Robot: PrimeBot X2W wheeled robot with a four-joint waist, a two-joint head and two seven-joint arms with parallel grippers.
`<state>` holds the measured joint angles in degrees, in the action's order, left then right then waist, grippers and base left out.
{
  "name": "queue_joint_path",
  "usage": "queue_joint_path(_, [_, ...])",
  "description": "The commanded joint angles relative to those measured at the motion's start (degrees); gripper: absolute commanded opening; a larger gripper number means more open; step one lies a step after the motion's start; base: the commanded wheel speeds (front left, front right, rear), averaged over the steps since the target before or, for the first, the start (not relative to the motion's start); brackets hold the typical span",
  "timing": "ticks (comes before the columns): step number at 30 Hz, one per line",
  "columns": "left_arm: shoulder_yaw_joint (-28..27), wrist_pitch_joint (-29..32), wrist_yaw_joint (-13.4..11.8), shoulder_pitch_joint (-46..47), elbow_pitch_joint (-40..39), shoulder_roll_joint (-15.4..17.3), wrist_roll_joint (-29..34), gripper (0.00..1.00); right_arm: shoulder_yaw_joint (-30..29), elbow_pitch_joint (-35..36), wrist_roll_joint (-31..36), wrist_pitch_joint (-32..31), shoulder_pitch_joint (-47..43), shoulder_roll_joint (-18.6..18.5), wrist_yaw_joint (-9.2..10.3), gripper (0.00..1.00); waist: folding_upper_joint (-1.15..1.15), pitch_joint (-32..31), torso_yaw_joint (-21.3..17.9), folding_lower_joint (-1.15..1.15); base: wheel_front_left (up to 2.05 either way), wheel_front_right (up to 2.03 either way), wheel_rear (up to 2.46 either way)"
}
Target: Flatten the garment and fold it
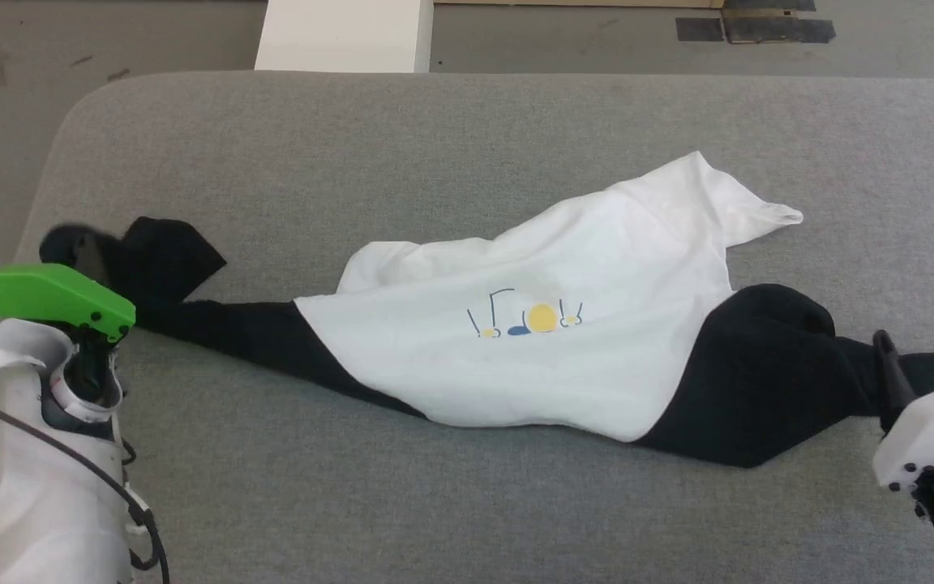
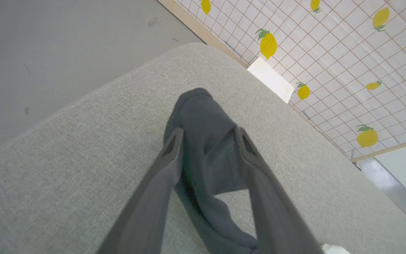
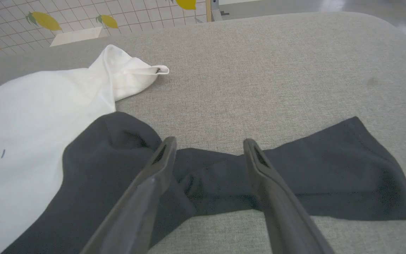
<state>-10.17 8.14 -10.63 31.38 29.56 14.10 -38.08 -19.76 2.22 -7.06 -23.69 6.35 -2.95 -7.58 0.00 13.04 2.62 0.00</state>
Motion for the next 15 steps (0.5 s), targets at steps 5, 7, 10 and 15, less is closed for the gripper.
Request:
queue_joint_path(5, [-2.1,-6.7,4.4,-3.2,-8.0,-0.9,-2.1,1.0,3.5,1.1,-0.7,0.5,2.4,0.1,0.09,1.0,0.0,-0.7,0.3,0.0,0.0,0.0,0.0])
queue_joint_path(7, [-1.7,-11.3,6.3,-5.6,-12.0,-0.5,-0.2,1.0,5.6,1.6,-0.9,0.3,3.7,0.1,0.09,1.0,0.0,-0.8,0.3,0.0,0.0,0.0,0.0])
queue_joint_path(10, [-0.3,-18.8,7.8,-10.4,-17.2,-0.1,4.6,1.0,10.0,1.1,-0.7,-0.9,6.4,0.1,0.09,1.0,0.0,-0.7,0.4,0.0,0.0,0.0,0.0])
queue_joint_path(15, [2.5,-22.7,8.2,-18.3,-23.8,-2.5,11.3,1.0,19.3,-3.5,1.3,-5.5,13.5,-0.6,0.09,1.0,0.0,0.2,1.8,0.0,0.0,0.0,0.0])
